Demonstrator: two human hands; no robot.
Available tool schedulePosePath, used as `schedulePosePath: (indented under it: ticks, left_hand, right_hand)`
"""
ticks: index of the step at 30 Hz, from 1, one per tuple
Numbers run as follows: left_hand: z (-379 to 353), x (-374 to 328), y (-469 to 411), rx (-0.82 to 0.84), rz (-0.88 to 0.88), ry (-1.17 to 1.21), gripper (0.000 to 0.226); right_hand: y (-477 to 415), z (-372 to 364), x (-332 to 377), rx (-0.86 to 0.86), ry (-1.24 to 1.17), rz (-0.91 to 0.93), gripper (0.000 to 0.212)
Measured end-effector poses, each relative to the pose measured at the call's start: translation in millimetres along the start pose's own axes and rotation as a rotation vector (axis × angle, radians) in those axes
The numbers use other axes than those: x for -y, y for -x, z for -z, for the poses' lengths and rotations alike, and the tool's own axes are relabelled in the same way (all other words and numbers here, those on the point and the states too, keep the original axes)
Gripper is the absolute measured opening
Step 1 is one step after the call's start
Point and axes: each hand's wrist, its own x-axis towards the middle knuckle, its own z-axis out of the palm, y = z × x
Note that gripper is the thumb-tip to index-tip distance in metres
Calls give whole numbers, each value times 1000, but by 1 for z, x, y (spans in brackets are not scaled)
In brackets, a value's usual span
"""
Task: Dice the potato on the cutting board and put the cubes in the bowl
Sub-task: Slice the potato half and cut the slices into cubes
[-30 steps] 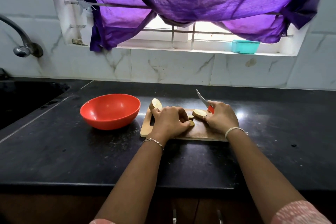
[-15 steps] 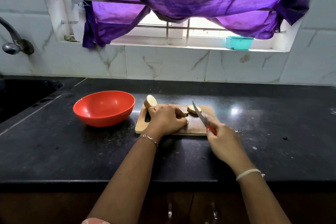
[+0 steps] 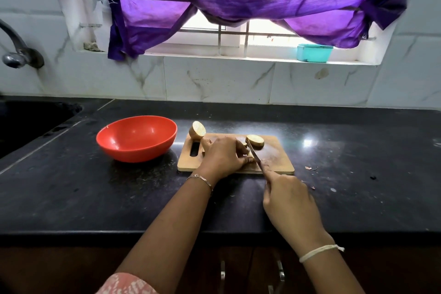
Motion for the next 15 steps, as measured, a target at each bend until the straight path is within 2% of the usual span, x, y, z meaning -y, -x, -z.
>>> schedulePosePath:
  ticks: [3,9,15]
  left_hand:
    - [0,-1,-1,5,10,-2,25]
    - [1,0,0,-6,34,-1,22]
    - [1,-1,-2,-13,60,22,18]
  right_hand:
    - [1,-1,2,-3,51,18,50]
    - [1,-5,7,37,189,40,64]
    - [-5,6,8,29,256,133,54]
